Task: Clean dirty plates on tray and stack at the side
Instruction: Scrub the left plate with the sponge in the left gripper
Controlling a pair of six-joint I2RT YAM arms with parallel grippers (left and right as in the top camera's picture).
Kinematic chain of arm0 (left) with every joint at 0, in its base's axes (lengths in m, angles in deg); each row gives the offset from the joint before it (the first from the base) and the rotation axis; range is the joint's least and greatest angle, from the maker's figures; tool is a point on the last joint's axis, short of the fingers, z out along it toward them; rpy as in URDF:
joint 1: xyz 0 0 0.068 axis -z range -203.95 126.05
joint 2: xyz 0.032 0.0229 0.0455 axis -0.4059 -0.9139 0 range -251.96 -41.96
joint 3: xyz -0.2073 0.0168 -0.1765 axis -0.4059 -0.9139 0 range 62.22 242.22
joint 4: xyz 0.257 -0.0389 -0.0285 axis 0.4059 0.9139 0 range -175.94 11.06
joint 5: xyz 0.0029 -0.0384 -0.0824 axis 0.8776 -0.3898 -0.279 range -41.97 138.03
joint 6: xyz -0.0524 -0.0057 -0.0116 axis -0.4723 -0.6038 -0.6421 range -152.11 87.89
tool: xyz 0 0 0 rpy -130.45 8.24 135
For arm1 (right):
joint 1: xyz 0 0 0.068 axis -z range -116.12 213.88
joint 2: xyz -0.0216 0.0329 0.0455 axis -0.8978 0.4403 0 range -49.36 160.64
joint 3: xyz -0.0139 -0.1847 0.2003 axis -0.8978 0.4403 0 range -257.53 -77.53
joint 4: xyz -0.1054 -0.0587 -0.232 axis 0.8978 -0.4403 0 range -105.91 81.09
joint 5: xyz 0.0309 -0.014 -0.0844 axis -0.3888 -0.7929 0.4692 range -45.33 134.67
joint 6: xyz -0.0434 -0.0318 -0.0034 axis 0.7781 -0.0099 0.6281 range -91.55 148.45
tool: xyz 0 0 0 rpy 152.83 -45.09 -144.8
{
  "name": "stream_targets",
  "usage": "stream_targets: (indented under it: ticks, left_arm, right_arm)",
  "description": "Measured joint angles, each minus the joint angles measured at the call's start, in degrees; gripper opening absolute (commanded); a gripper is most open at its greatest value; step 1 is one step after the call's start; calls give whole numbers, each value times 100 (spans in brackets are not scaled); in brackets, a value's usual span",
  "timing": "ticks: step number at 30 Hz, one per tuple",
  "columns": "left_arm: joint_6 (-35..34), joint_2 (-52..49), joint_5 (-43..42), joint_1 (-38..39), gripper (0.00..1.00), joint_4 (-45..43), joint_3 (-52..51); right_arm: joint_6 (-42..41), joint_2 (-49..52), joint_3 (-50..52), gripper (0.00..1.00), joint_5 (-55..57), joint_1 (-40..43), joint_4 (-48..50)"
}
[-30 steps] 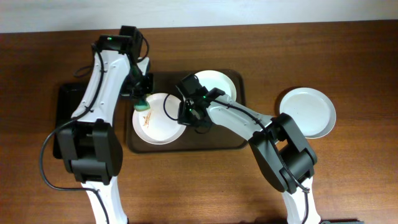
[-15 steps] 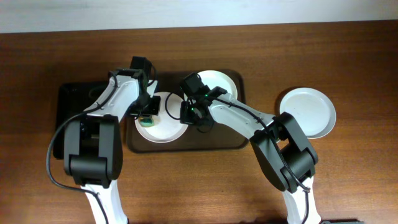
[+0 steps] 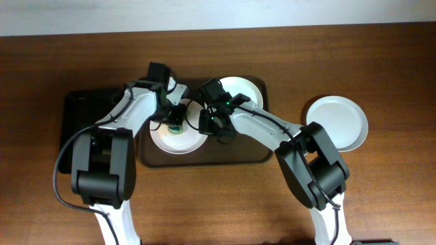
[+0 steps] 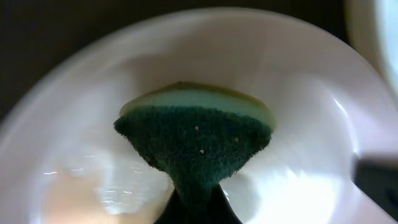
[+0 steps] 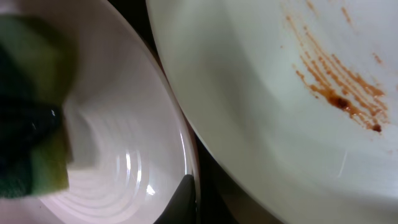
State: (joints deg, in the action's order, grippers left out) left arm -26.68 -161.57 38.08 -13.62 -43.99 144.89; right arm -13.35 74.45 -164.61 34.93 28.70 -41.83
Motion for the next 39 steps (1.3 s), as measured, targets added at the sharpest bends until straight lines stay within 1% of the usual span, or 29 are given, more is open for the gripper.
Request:
stream_targets:
  ticks: [2,6,9,11,12,14,16,19,21,24,27,31,32,36,39]
  left_arm:
    - [-564,4,584,55,1,-42,22]
    - [-1290,11,1576,59,1,243,59]
    - [-1464,15,1969,59,1,697,70]
    - [-1449,15,1993,59,1,973,76]
    - [-1342,15,1912,52,1,1082,79]
    - [-798,22,1401,-2,1,1182,85]
    - [-225,28,789,-90,1,1209,85]
    - [420,15,-262,-92,1,1029,57]
    - [442,13,-509,-74,1,723,2]
    - [59,2,-592,-50,1,85,-28]
    - [-533,2,-92,17,1,-378,-39]
    - [-1008,4,737,101,1,-356,-13]
    - [-1110,4,1067,103,1,-190,22]
    - [-1241,11,1679,87,1,699,92]
    - [-1211,15,1775,74,1,1248,96]
  right_arm:
    - [2,0,0,4,0,2,0]
    - [0,0,0,4,-2,0,17]
    - [2,0,-2,4,-2,0,17]
    - [9,0,0,4,-17,0,20]
    - [24,0,0,4,-13,0,13]
    - [33,0,0,4,-9,0,2]
    - [44,0,0,4,4,0,-4]
    - [50,0,0,4,0,7,-7]
    - [46,0,-2,4,24,11,-7]
    - [44,0,-2,4,42,28,4]
    - [44,0,-2,4,44,28,7]
    - [39,0,-2,4,42,26,31]
    - [39,0,-2,4,42,26,31]
    - [42,0,-2,4,42,26,33]
    - [46,0,-2,4,13,20,24]
